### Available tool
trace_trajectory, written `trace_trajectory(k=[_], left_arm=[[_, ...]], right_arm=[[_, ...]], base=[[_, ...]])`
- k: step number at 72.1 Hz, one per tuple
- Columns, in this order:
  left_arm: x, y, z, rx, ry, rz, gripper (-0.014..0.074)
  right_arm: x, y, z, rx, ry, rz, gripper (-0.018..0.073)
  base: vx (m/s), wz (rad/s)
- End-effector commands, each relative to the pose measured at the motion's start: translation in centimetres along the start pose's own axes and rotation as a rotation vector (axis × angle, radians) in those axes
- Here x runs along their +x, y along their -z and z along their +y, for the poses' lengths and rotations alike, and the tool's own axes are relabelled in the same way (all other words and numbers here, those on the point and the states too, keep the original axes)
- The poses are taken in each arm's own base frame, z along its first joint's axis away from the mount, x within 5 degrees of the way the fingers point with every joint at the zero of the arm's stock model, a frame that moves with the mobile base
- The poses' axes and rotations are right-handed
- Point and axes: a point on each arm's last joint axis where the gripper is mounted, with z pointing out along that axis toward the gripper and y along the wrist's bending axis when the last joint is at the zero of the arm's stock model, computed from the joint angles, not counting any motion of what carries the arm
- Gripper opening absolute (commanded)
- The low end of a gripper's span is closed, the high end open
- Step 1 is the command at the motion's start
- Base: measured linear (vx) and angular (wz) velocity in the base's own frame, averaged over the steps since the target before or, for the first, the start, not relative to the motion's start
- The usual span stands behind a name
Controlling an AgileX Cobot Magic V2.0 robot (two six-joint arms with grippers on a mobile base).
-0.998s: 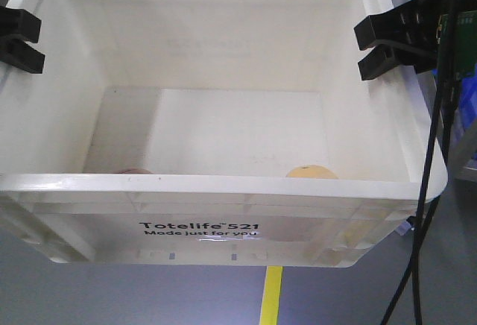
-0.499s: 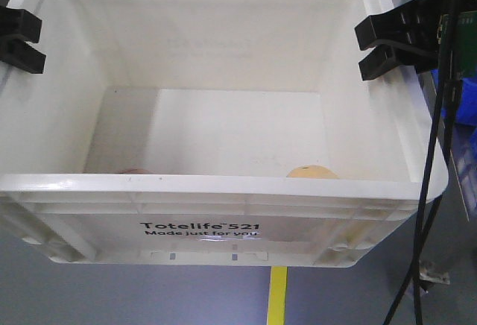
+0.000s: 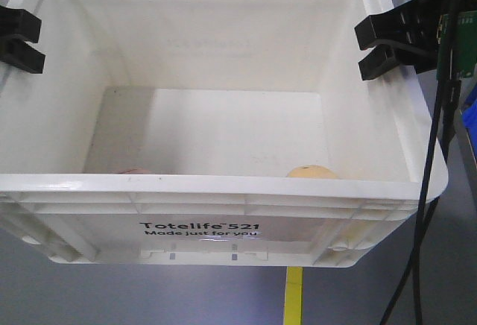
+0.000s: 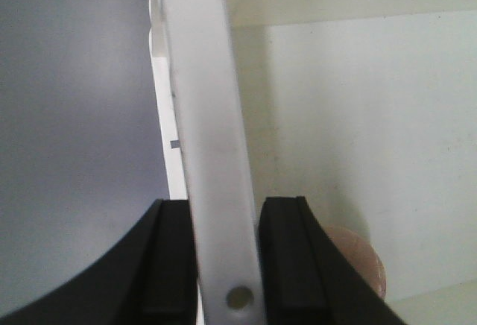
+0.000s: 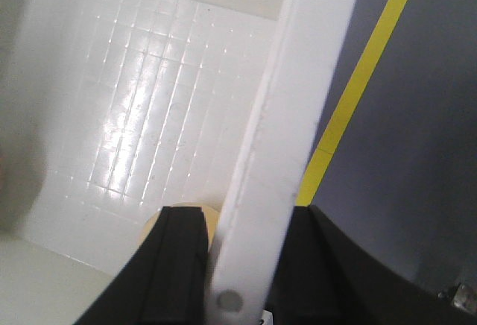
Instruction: Place moving items into box and shelve
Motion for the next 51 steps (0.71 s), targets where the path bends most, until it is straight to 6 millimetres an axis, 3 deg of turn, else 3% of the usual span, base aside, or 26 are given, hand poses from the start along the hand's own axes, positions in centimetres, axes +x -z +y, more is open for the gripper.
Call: trace_trajectory(k=[1, 51], left_arm=[[-1.20, 2.66, -0.72, 0.037, -0.010, -0.197, -0.0017], [-1.20, 2.66, -0.72, 0.037, -0.010, -0.197, -0.0017]], right_arm=[[-0.08, 2.70, 0.64, -0.029, 0.042, -0.107, -0.0012], [-0.09, 2.70, 0.64, -0.030, 0.041, -0.108, -0.0012]], base=[[0.55, -0.01], [0.55, -0.04]])
